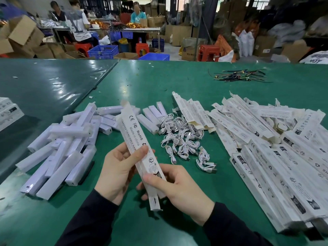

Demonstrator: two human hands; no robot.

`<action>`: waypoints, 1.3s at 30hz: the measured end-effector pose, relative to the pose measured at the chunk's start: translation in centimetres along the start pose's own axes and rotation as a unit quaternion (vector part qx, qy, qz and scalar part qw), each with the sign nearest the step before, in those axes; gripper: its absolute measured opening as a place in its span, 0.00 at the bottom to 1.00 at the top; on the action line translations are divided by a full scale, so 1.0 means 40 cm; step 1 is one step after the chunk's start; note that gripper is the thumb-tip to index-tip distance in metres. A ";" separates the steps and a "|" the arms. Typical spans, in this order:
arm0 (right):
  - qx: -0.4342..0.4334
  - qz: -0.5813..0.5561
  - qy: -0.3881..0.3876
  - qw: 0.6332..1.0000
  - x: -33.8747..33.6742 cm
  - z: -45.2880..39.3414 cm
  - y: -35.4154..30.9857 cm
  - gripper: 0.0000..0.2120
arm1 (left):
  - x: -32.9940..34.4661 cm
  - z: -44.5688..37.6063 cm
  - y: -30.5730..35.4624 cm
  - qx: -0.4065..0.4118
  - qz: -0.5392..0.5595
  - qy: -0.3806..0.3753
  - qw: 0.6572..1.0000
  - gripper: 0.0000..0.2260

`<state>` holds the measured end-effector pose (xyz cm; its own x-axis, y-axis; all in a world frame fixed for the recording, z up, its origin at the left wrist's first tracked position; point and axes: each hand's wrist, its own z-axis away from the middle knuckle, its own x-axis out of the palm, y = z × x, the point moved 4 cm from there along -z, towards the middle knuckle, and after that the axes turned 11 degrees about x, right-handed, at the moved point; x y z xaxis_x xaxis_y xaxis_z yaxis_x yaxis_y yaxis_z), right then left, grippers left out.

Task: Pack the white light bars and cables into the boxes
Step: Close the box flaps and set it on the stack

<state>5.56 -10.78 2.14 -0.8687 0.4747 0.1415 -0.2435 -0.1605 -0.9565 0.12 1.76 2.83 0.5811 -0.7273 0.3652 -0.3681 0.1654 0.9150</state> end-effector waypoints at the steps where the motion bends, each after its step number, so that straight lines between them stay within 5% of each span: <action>1: 0.001 0.005 0.002 1.000 0.000 -0.001 0.002 0.04 | 0.000 0.001 -0.001 -0.002 -0.005 0.000 1.000 0.19; 11: 0.034 -0.002 -0.091 0.995 0.028 0.008 0.010 0.07 | 0.001 0.002 -0.005 -0.057 0.123 -0.012 0.991 0.16; 16: 0.056 -0.085 -0.167 0.981 0.038 0.018 -0.004 0.11 | 0.007 0.006 0.019 -0.073 0.214 -0.069 0.972 0.23; 26: 0.090 -0.097 -0.219 0.967 0.046 0.022 0.002 0.14 | 0.016 0.007 0.005 -0.047 0.169 -0.038 0.984 0.18; 39: 0.095 -0.033 -0.196 0.976 0.032 0.015 0.007 0.17 | 0.013 0.005 -0.004 -0.039 0.124 -0.035 0.991 0.17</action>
<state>4.11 -10.71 2.20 -0.9377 0.1289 0.3227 -0.3473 -0.3165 -0.8827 0.35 1.23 2.85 0.4263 -0.7025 0.5699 -0.4348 0.3934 0.8101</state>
